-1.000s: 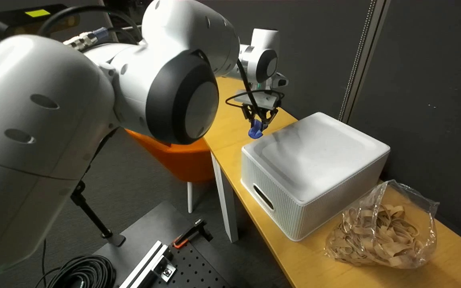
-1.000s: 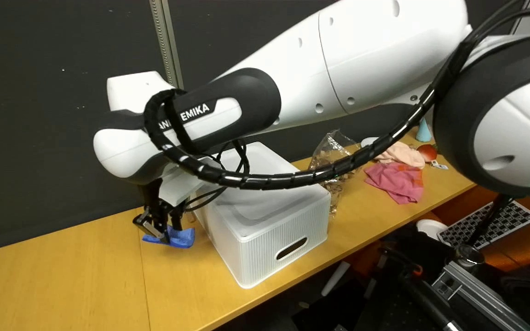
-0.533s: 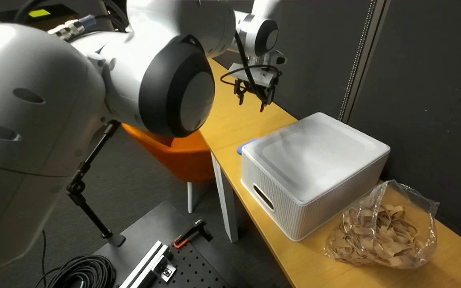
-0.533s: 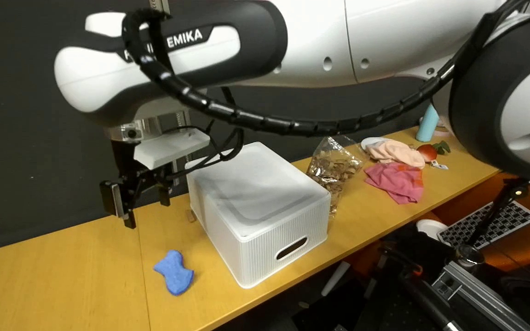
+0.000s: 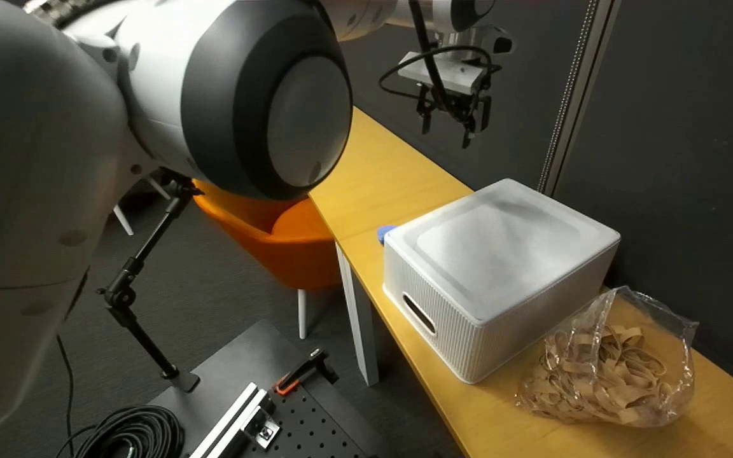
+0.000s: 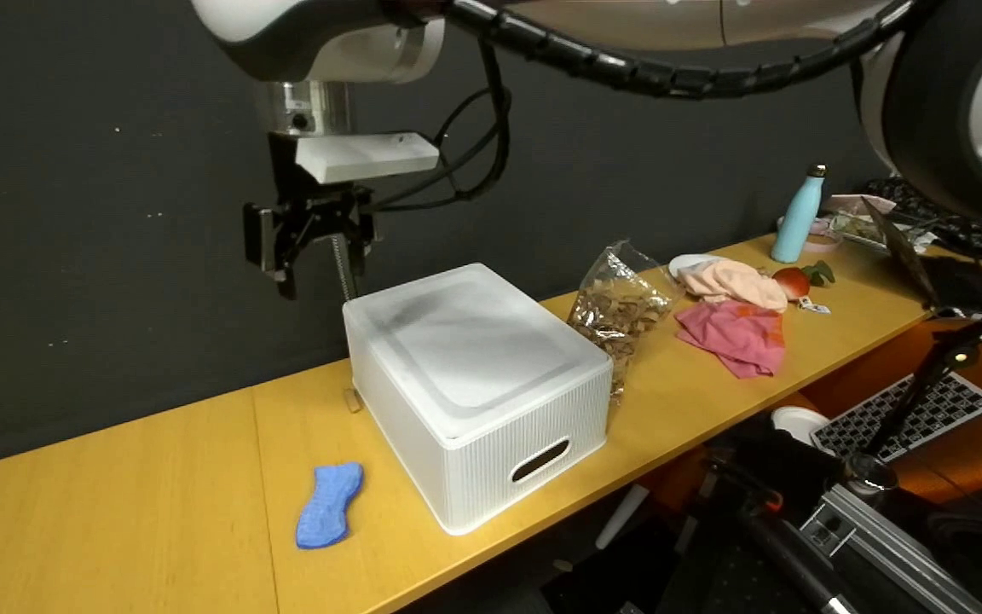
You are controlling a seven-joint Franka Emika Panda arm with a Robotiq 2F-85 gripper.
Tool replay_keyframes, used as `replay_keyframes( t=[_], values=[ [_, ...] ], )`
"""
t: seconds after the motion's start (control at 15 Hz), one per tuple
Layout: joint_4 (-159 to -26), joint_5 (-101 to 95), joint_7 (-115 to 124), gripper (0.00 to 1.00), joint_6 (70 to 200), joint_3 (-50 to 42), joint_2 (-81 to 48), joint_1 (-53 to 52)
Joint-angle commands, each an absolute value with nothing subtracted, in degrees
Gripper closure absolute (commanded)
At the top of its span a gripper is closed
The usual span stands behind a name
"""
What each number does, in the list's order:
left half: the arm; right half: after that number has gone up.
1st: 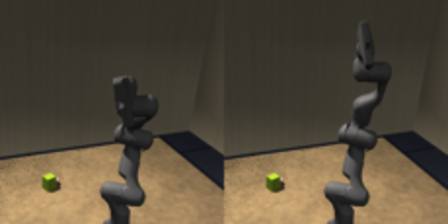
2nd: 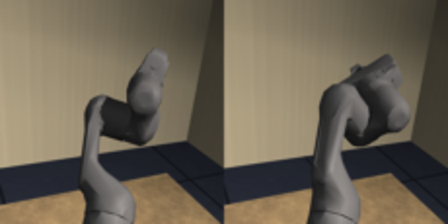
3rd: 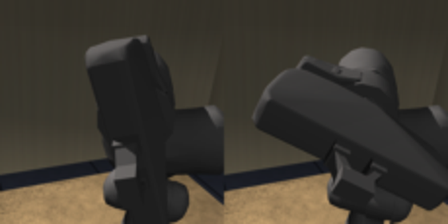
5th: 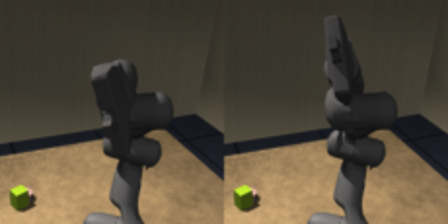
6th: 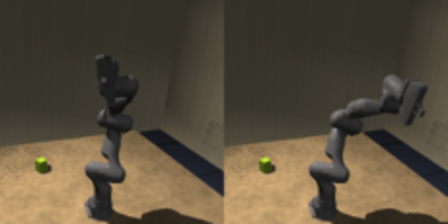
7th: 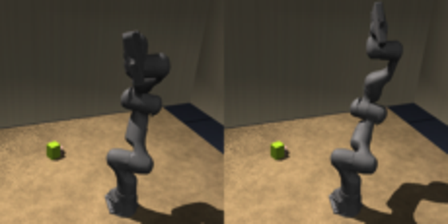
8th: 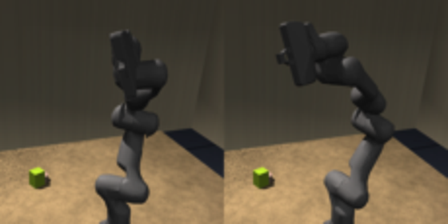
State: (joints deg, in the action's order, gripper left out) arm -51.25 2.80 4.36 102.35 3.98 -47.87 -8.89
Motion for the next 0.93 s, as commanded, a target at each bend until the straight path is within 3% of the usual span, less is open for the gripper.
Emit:
replay_keyframes(
  t=[0.0,0.73,0.87],
  values=[
    [-56.37,1.84,8.42,0.0,102.29,0.73,-42.52,-6.62],
    [-75.12,1.23,17.62,0.0,101.42,-3.13,-28.13,-6.09],
    [-69.65,1.58,15.92,0.0,100.19,-1.81,-32.11,-4.79]
  ],
)
